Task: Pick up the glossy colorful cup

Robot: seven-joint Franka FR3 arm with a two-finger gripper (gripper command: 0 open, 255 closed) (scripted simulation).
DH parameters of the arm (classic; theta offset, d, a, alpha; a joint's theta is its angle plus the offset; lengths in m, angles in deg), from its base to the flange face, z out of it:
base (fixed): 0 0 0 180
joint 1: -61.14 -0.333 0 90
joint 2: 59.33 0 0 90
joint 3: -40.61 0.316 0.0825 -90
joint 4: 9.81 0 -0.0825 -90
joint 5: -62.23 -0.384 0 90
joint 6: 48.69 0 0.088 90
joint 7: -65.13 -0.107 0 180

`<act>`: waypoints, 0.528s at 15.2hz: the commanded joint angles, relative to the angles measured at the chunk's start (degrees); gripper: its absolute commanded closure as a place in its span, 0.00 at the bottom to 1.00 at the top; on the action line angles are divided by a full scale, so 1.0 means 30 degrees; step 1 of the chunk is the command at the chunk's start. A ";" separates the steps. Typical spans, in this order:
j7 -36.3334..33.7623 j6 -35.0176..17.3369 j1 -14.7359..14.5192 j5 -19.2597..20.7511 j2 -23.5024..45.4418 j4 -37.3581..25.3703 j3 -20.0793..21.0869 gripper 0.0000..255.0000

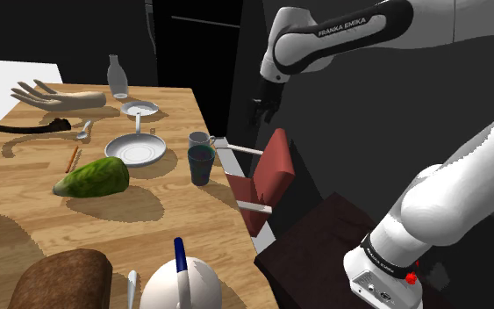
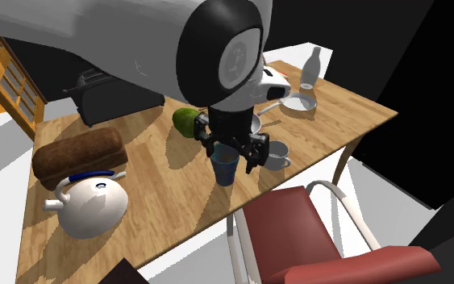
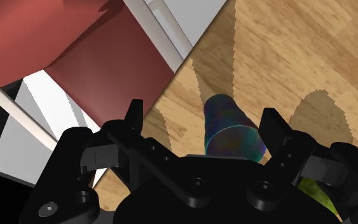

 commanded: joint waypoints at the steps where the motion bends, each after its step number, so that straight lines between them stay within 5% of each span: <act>1: -0.0031 -0.0697 -0.0051 -0.0103 0.1434 -0.0698 0.0063 0.00; 8: -0.0346 -0.2584 -0.0352 -0.0321 0.6503 -0.3732 0.0376 0.00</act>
